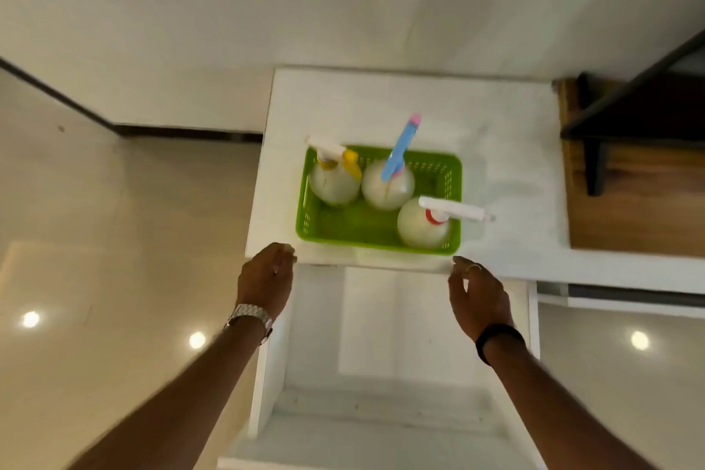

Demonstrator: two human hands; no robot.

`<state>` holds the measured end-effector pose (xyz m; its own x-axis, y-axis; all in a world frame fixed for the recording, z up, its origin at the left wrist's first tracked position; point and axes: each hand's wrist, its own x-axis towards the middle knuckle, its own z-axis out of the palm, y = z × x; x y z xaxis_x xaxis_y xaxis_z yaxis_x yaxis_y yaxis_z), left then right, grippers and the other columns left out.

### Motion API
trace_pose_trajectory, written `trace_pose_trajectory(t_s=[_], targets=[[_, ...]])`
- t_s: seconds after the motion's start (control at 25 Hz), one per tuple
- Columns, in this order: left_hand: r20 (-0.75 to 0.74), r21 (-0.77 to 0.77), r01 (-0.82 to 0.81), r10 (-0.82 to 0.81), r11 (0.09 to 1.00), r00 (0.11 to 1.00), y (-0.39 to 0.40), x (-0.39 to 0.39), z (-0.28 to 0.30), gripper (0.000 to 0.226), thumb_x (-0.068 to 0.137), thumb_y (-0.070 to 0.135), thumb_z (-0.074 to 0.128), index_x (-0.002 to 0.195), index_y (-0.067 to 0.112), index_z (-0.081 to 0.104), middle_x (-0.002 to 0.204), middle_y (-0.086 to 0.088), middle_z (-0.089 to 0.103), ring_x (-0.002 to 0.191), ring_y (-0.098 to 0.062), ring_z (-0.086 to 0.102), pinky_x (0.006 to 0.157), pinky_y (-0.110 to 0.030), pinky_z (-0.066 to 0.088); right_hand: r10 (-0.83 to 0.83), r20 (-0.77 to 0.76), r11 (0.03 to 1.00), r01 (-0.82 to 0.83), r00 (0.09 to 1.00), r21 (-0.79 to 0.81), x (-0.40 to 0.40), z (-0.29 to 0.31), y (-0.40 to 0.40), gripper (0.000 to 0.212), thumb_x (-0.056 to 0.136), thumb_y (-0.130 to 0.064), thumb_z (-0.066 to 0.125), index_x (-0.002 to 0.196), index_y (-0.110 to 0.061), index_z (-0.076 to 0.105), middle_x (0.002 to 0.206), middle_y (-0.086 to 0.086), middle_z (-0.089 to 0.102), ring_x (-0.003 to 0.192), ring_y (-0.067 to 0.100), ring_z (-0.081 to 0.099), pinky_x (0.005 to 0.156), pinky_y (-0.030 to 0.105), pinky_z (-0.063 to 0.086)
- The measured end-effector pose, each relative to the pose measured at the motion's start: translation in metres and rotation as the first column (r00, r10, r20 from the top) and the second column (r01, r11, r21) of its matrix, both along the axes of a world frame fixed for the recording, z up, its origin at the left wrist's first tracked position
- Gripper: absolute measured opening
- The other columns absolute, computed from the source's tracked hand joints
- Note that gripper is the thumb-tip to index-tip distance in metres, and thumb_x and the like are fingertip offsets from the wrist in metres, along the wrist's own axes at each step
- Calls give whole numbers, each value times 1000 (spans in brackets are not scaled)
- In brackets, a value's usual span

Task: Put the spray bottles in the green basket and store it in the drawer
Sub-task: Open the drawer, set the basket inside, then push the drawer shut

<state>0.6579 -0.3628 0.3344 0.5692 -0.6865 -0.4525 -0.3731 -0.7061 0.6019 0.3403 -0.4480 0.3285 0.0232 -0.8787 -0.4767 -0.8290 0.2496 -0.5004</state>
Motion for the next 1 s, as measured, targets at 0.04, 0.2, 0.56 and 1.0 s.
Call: trace_pose_trajectory(t_s=[0.04, 0.2, 0.56, 1.0], targets=[[-82, -81, -112, 105, 990, 991, -14, 5, 5, 29, 102, 37, 43, 99, 26, 70, 94, 8, 76, 90, -18, 73, 87, -43, 57, -99, 44, 995, 100, 994, -23, 2, 3, -21, 37, 102, -22, 47, 134, -16, 64, 138, 5, 65, 128, 28, 59, 108, 37, 44], [-271, -167, -184, 134, 969, 953, -63, 14, 17, 43, 106, 42, 38, 128, 19, 66, 119, -1, 73, 110, -19, 68, 100, -46, 53, -336, 305, 940, 339, 891, 46, 16, 12, -81, 32, 102, -16, 47, 122, -18, 70, 124, 10, 71, 119, 32, 63, 105, 48, 49], [-13, -94, 99, -101, 991, 995, -88, 11, 15, 31, 104, 28, 42, 88, 8, 60, 76, -21, 66, 61, -21, 47, 60, -32, 34, -294, 389, 949, 314, 873, 13, 35, 11, -100, 30, 99, -24, 63, 123, -8, 73, 120, 13, 73, 114, 27, 66, 102, 39, 52], [25, -98, 44, -42, 994, 999, -12, -7, 20, 27, 102, 24, 44, 83, 9, 57, 63, -6, 53, 59, -19, 42, 59, -31, 33, -219, 356, 970, 244, 909, -25, 22, 12, -27, 26, 100, -36, 56, 104, -22, 77, 88, 3, 76, 87, 23, 70, 77, 35, 56]])
